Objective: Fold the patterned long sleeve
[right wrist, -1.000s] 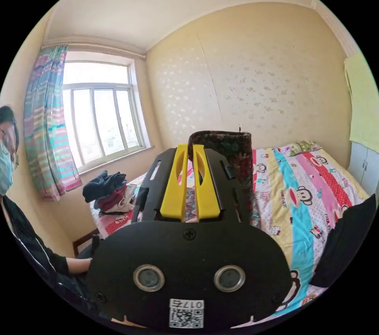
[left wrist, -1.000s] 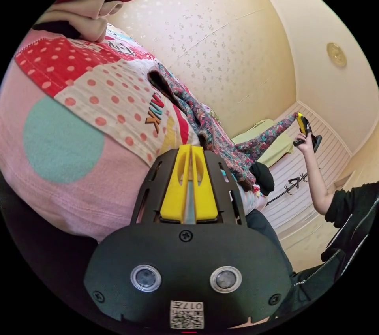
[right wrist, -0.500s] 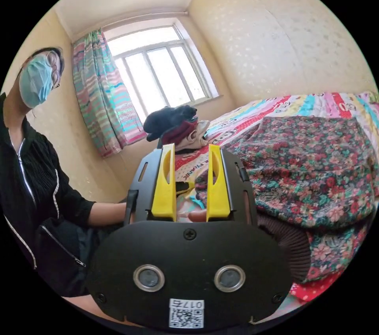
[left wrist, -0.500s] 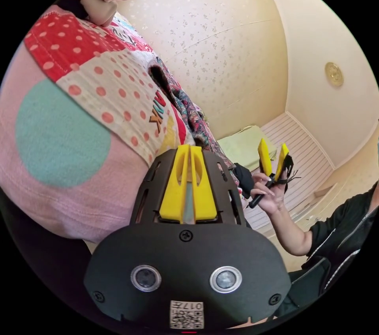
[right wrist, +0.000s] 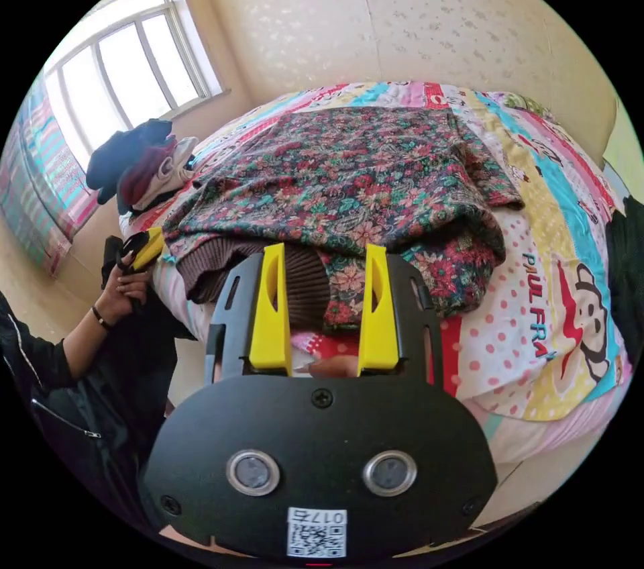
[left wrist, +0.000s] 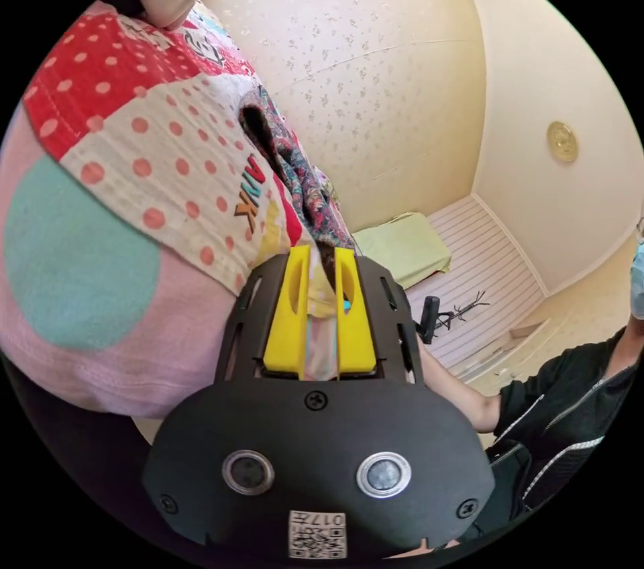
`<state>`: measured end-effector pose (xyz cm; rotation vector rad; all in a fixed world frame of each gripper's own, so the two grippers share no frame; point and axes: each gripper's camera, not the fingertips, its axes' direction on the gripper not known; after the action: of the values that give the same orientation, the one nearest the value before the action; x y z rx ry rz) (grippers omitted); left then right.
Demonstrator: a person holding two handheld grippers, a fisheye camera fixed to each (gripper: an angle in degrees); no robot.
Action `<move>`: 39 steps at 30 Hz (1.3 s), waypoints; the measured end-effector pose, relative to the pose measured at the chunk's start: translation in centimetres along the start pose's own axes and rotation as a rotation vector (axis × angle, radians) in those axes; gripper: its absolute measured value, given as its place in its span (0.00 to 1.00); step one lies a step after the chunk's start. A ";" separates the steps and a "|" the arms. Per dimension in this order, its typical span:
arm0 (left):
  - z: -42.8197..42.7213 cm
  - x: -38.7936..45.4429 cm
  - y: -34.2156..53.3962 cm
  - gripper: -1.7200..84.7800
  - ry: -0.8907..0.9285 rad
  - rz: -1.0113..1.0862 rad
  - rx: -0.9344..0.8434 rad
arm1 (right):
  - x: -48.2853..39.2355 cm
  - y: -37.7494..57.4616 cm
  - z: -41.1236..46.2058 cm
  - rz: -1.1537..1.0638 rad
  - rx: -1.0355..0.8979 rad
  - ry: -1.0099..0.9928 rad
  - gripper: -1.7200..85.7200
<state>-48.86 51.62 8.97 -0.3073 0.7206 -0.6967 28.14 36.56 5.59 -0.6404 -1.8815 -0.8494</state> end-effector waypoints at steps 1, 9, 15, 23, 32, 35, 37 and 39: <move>-0.2 1.6 -0.2 0.12 -0.028 0.067 0.009 | 0.4 -0.1 -2.3 0.012 0.099 -0.008 0.20; 5.1 4.8 -2.3 0.18 -0.229 0.144 -0.206 | 11.9 -3.1 -9.9 0.276 0.121 0.056 0.23; 7.5 5.3 -3.6 0.19 -0.252 0.119 -0.209 | 19.1 -5.2 -9.2 0.403 0.095 -0.152 0.24; 10.3 7.0 -4.5 0.19 -0.277 0.119 -0.202 | 24.4 -6.0 -5.2 0.676 0.021 -0.327 0.25; 13.7 5.5 -2.5 0.11 -0.252 -0.009 -0.172 | 28.4 -4.3 -7.0 0.898 0.134 -0.544 0.21; 14.8 5.7 -2.2 0.09 -0.281 -0.020 -0.168 | 29.0 -6.1 -6.6 0.908 0.106 -0.591 0.21; 15.5 6.8 -2.5 0.08 -0.329 0.007 -0.195 | 29.4 -7.1 -5.9 0.912 0.058 -0.606 0.20; 16.0 7.8 -2.9 0.08 -0.363 0.036 -0.225 | 29.8 -7.7 -5.2 0.913 0.027 -0.667 0.14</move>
<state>-34.92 44.61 18.03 -0.6083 0.4553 -0.5071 12.84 29.93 31.97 -1.7353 -1.8206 0.0079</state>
